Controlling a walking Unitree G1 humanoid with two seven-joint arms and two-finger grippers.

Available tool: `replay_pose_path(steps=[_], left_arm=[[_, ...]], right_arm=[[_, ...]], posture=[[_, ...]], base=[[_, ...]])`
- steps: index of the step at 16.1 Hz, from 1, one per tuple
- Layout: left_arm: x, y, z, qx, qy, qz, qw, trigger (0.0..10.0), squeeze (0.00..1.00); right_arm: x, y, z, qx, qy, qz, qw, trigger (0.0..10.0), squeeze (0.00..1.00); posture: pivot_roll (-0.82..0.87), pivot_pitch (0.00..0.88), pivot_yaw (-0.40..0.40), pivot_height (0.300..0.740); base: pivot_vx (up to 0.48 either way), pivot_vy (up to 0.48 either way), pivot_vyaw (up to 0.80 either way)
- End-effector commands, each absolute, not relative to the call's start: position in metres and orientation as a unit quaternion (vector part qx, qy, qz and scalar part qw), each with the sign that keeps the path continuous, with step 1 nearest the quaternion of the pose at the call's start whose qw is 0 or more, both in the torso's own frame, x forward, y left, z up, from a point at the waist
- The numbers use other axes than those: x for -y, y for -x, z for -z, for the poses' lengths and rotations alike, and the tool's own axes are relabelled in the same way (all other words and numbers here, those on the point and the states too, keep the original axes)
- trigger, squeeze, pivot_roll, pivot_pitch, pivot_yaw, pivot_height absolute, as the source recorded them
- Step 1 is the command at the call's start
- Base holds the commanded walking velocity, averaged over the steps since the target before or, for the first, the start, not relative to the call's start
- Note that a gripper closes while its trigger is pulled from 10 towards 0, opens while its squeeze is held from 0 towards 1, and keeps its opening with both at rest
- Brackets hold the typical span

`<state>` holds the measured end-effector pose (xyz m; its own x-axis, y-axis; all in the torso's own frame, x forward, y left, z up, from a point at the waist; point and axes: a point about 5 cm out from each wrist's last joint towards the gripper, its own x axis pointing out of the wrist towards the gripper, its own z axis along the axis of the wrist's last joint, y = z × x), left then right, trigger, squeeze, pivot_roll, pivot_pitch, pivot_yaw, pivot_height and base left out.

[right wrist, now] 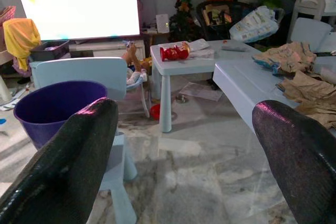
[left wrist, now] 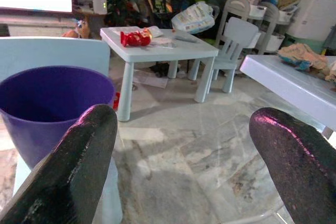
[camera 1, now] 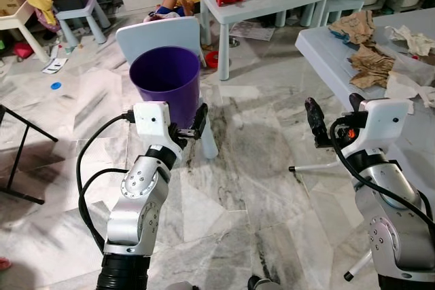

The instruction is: Picking trash to rubbish bin

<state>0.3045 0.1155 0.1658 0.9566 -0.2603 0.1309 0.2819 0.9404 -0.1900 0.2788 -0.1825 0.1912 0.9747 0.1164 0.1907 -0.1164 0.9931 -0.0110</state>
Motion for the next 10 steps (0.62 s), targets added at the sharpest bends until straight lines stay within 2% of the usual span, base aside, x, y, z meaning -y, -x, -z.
replay_pose_path(steps=[1, 10], left_arm=[[-0.1170, -0.3042, -0.1664, 0.055, 0.101, 0.134, 0.984, 10.0, 0.00], [-0.1153, -0.3034, -0.1642, 0.049, 0.102, 0.135, 0.984, 10.0, 0.00]], right_arm=[[0.1813, -0.2766, -0.1931, 0.099, 0.000, -0.059, 0.993, 10.0, 0.00], [0.1814, -0.2764, -0.1934, 0.099, 0.003, -0.061, 0.993, 10.0, 0.00]], posture=[[-0.06, 0.144, 0.050, 0.740], [-0.06, 0.147, 0.046, 0.740]], base=[[0.000, 0.000, -0.80], [0.000, 0.000, -0.80]])
